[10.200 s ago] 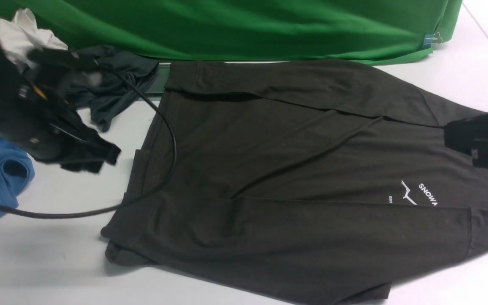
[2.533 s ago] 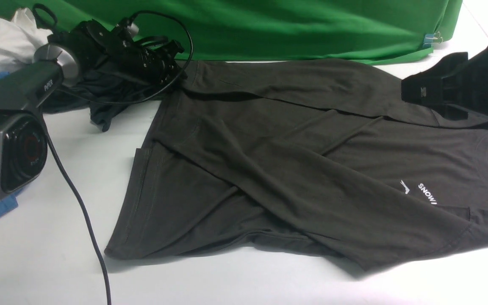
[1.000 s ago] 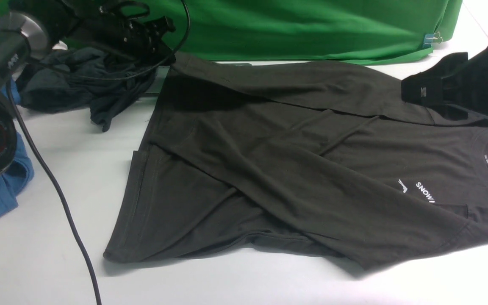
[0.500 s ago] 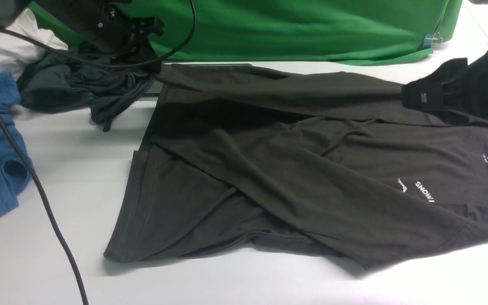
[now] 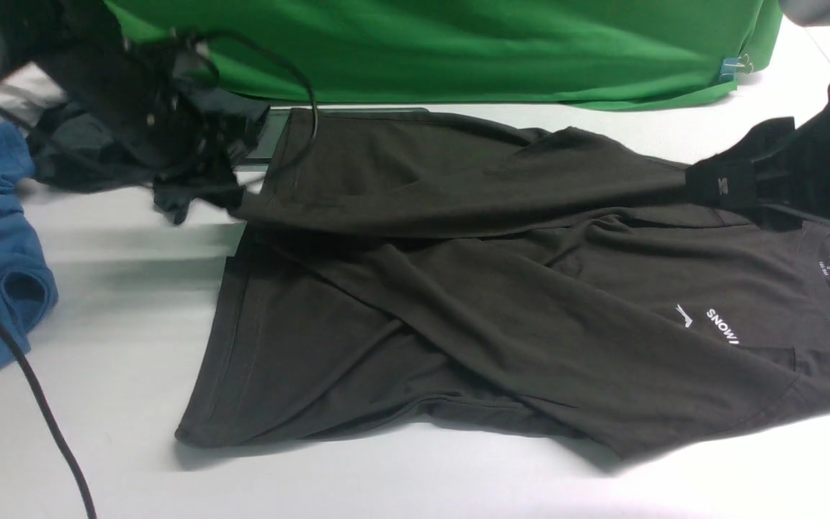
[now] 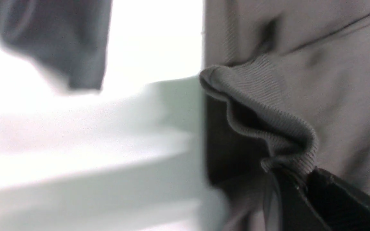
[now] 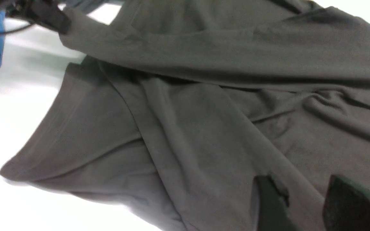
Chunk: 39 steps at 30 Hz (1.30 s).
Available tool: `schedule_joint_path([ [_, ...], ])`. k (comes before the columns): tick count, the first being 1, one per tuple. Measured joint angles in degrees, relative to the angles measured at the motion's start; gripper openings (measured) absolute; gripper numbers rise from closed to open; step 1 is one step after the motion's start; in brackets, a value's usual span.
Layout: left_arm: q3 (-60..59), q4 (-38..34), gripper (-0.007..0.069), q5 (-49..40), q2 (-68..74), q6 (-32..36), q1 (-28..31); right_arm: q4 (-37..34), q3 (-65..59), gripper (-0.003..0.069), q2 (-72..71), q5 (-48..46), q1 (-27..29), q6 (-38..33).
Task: Fold a long-sleeved shirt on a white desktop.
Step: 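Fold the left side of the dark shirt inward over its body with the left gripper, then grasp the near edge of the shirt at its hem and shoulder corners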
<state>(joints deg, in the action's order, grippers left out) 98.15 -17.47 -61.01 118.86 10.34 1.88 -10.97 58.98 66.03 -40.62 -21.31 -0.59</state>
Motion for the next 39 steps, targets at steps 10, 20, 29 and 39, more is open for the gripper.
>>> schedule_joint_path([
  [10,-3.0,7.66,0.0518,-7.45,-5.69,-3.28,0.0,0.87,-2.44,0.0242,0.0,-2.55,0.0,-5.11],
  [20,-29.04,2.85,0.068,-5.27,-23.39,-4.71,0.0,0.81,-12.8,0.0285,0.0,-1.73,0.0,-5.94],
  [29,-50.62,-3.19,0.067,7.21,-31.18,-5.95,0.0,0.64,-13.21,0.0499,0.0,-0.7,0.0,-6.03],
  [39,-54.92,-14.0,0.0575,18.29,-25.67,1.64,0.04,0.52,-13.21,0.0519,0.0,0.82,0.0,-6.79],
])
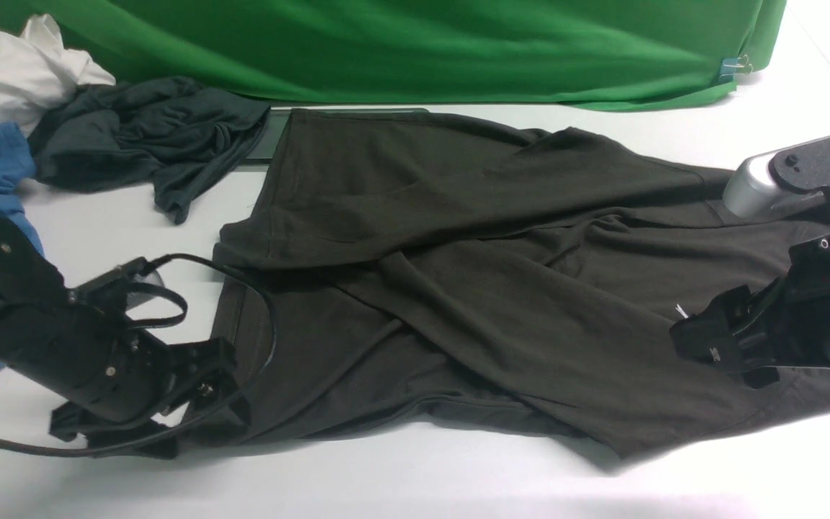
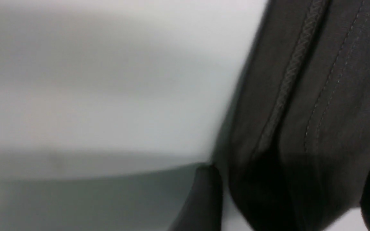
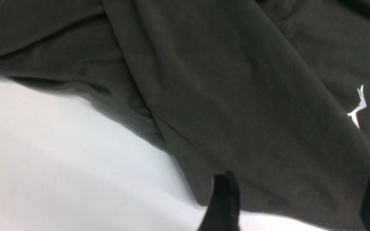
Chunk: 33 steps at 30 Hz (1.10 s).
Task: Fold a long-sleeved shirt on a white desktop.
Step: 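Grasp the near edge of the shirt at its hem and shoulder corners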
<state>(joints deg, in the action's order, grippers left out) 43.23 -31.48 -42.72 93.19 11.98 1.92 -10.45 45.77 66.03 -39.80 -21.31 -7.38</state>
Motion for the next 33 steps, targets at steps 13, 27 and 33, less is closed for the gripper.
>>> schedule_joint_path([
  [13,0.5,-6.07,0.0041,1.96,3.38,8.81,0.25,1.55,-6.0,0.0524,5.01,2.26,-5.53,-21.7],
  [27,0.5,-4.58,0.0038,2.39,2.5,8.82,0.25,13.82,-6.3,0.0524,24.92,14.56,-10.72,-11.66],
  [33,1.06,-1.44,0.0038,2.65,2.5,8.2,0.25,13.83,-5.64,0.044,26.88,16.87,-10.74,-9.18],
])
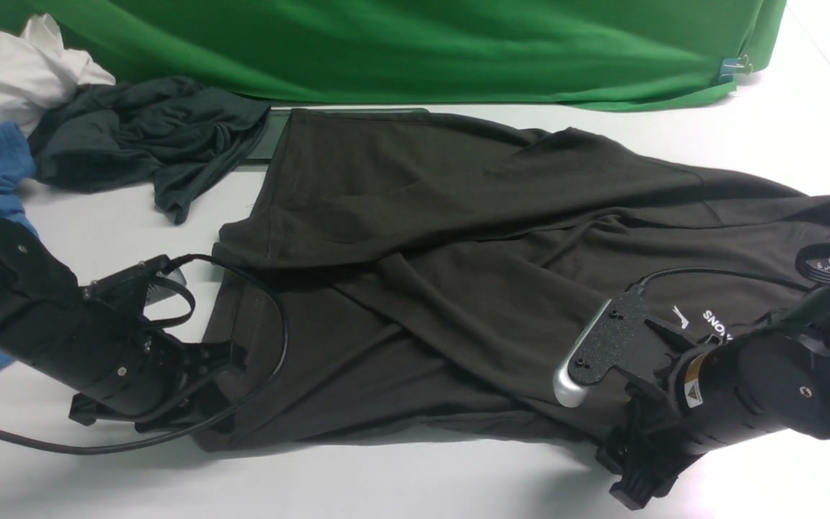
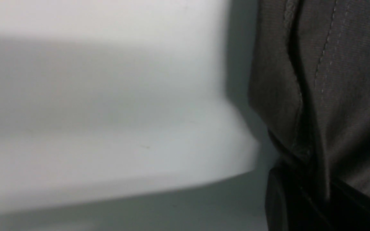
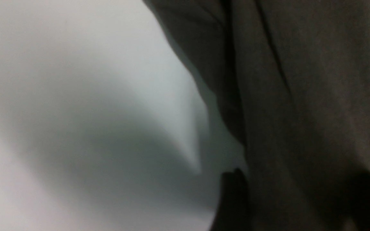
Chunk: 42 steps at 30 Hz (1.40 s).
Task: Fold a long-sleeved shirt on a white desktop.
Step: 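Grasp the near edge of the shirt at its hem and shoulder corners, then fold the black garment in half by bringing its near edge over to the far edge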
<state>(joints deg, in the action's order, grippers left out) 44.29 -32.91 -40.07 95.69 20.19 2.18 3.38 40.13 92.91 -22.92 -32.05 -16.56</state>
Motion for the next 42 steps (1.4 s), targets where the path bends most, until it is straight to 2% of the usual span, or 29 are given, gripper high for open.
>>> schedule_joint_path([
  [1,0.32,0.63,0.0038,-0.08,0.0,-0.49,0.0,0.0,0.0,0.0405,0.05,0.0,0.0,0.28],
  [2,0.85,1.63,0.0038,-0.19,0.0,-1.06,0.0,0.13,0.0,0.0333,0.05,0.0,0.0,0.77],
  [3,1.04,1.92,0.0038,-0.27,0.0,-1.11,0.0,0.13,0.0,0.0322,0.05,0.0,0.0,0.91],
  [4,1.76,2.93,0.0038,-0.84,0.0,-1.52,0.0,0.26,0.06,0.0236,0.05,-0.47,0.0,1.12],
  [7,2.69,4.03,0.0038,-1.51,-0.41,-2.08,0.0,0.81,0.68,0.0131,0.18,-2.6,0.0,1.17],
  [9,3.06,4.33,0.0038,-1.72,-1.51,-2.27,0.0,1.29,1.41,0.0094,0.25,-5.3,0.0,1.17],
  [13,3.29,5.4,0.0038,-2.62,-4.23,-2.95,0.0,1.42,1.71,0.0084,-1.33,-9.29,-0.04,1.17],
  [21,3.29,11.05,0.0038,-6.82,-13.01,-8.88,-0.07,-0.63,1.71,0.0058,-12.52,-17.97,-0.12,0.67],
  [26,1.4,12.18,0.0038,-8.09,-21.66,-10.08,-0.11,-8.28,1.71,0.0058,-21.17,-23.95,-0.12,-3.06],
  [30,0.34,12.44,0.0038,-9.67,-26.73,-10.27,-0.13,-11.08,1.71,0.0057,-24.61,-29.52,-0.12,-4.65],
  [36,1.22,12.25,0.0038,-5.56,-28.08,-9.59,-0.18,-10.92,6.67,0.0057,-25.42,-31.28,-0.12,-5.1],
  [42,9.56,12.65,0.0038,-2.36,-20.54,-9.37,-0.18,-3.38,19.49,0.0057,-18.42,-32.32,1.42,-4.53],
])
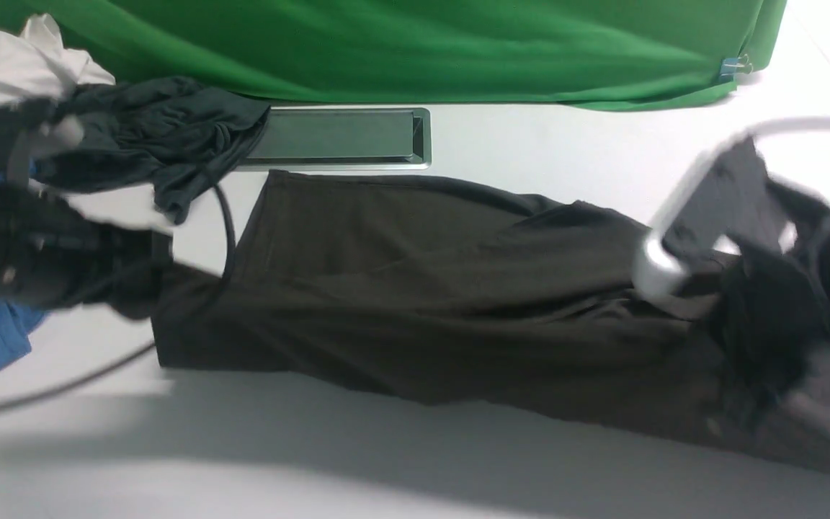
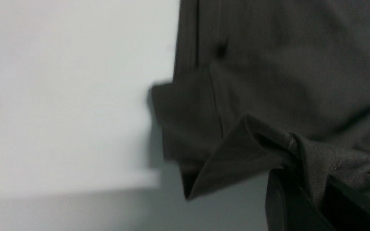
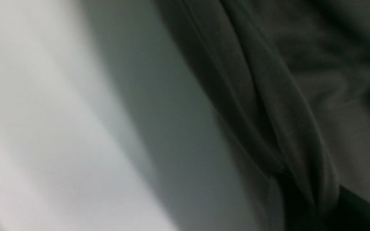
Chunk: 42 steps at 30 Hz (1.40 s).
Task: Fold a long-sleeved shirt on a white desktop.
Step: 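Fold the black garment in half by bringing its near edge over to the far edge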
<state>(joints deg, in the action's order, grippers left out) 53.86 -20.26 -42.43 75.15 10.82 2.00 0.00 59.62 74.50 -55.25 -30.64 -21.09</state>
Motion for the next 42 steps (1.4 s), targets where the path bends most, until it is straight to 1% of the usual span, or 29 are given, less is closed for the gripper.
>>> schedule_joint_path([
  [2,2.85,0.0,0.0038,-0.14,2.18,0.4,0.0,0.39,2.23,0.0057,1.84,0.13,0.95,-0.06],
  [3,6.23,0.0,0.0038,-0.42,5.21,1.11,0.0,0.95,5.18,0.0057,5.15,0.87,2.63,-0.65],
  [5,10.12,0.0,0.0038,-0.48,8.74,1.51,-0.05,1.21,7.91,0.0057,8.37,1.91,4.09,-1.54],
  [9,18.9,-0.27,0.0038,-0.23,16.95,2.71,-0.28,1.34,13.32,0.0057,15.11,4.41,6.9,-4.81],
  [10,19.37,-0.26,0.0038,-0.23,16.95,2.71,-0.28,1.34,13.59,0.0057,15.11,4.55,6.9,-5.03],
  [12,25.58,-0.74,0.0038,1.62,22.94,4.54,-1.03,1.39,17.03,0.0057,19.48,6.69,8.54,-8.11],
  [13,26.82,-0.83,0.0038,2.32,24.67,5.01,-1.38,1.39,17.68,0.0057,20.37,7.35,8.92,-8.51],
  [16,32.34,-1.05,0.0038,6.97,31.43,5.81,-3.11,1.51,20.1,0.0057,24.58,10.97,10.87,-9.59],
  [17,32.99,-1.05,0.0039,7.31,31.89,5.86,-3.22,1.51,20.28,0.0057,25.11,11.32,11.18,-9.66],
  [21,38.44,-1.05,0.0056,15.96,41.5,6.0,-5.42,1.62,20.71,0.0057,30.88,21.81,13.8,-9.62],
  [23,39.73,-1.05,0.0076,19.8,45.01,5.58,-5.95,1.62,20.78,0.0058,33.59,26.56,14.33,-9.03],
  [24,40.57,-1.05,0.0118,23.39,48.28,4.17,-6.3,1.67,20.89,0.0071,36.43,31.43,14.69,-7.63],
  [25,40.7,-1.05,0.0143,24.7,49.7,3.35,-6.44,1.67,20.89,0.0079,37.45,32.79,14.74,-7.15],
  [26,40.78,-0.99,0.0188,25.97,51.39,2.06,-6.43,1.67,20.89,0.0114,39.53,35.06,14.74,-5.76],
  [28,40.78,-0.86,0.0258,26.4,52.72,0.68,-6.43,1.67,20.89,0.0187,41.03,36.07,14.74,-3.51],
  [30,40.78,-0.79,0.0347,25.86,52.8,-0.26,-6.43,1.67,20.89,0.0308,41.36,36.24,14.74,-0.92],
  [31,40.85,-0.58,0.042,24.49,51.77,-0.53,-6.43,1.67,20.89,0.0402,40.64,36.03,14.74,0.51],
  [32,40.85,-0.48,0.042,24.49,51.55,-0.52,-6.43,1.67,20.89,0.0419,40.64,35.89,14.74,0.73],
  [33,40.98,0.34,0.0493,22.07,49.59,-0.59,-6.43,1.67,20.89,0.0524,38.83,34.67,14.74,1.7],
  [34,41.12,1.06,0.0552,20.21,47.68,-0.7,-6.37,1.67,20.89,0.0586,37.08,33.39,14.74,2.4],
  [35,41.19,1.93,0.0596,18.2,45.4,-0.7,-6.13,1.67,20.89,0.0628,34.94,31.58,14.74,3.07],
  [36,41.24,2.63,0.0632,16.09,42.86,-0.7,-5.81,1.67,20.89,0.0657,32.47,30.0,14.74,3.88],
  [37,41.31,3.2,0.0657,14.01,40.07,-0.75,-5.34,1.73,20.95,0.0671,29.71,28.2,14.74,4.85],
  [38,41.31,3.32,0.0664,13.08,38.95,-0.75,-5.22,1.72,21.01,0.0675,28.56,27.79,14.74,5.12],
  [39,41.37,3.78,0.0678,10.19,35.42,-0.75,-4.42,1.72,21.05,0.068,24.89,24.88,14.79,7.12],
  [40,41.49,4.01,0.0686,6.2,31.31,-0.75,-3.12,1.72,21.19,0.0676,20.59,21.87,14.84,8.79],
  [41,41.49,4.0,0.0686,6.2,31.31,-0.75,-2.91,1.72,21.19,0.0673,20.59,21.32,14.84,9.02],
  [42,41.73,4.1,0.0692,-0.52,25.96,-0.96,-0.93,1.37,21.19,0.0648,14.71,16.37,14.99,11.16],
])
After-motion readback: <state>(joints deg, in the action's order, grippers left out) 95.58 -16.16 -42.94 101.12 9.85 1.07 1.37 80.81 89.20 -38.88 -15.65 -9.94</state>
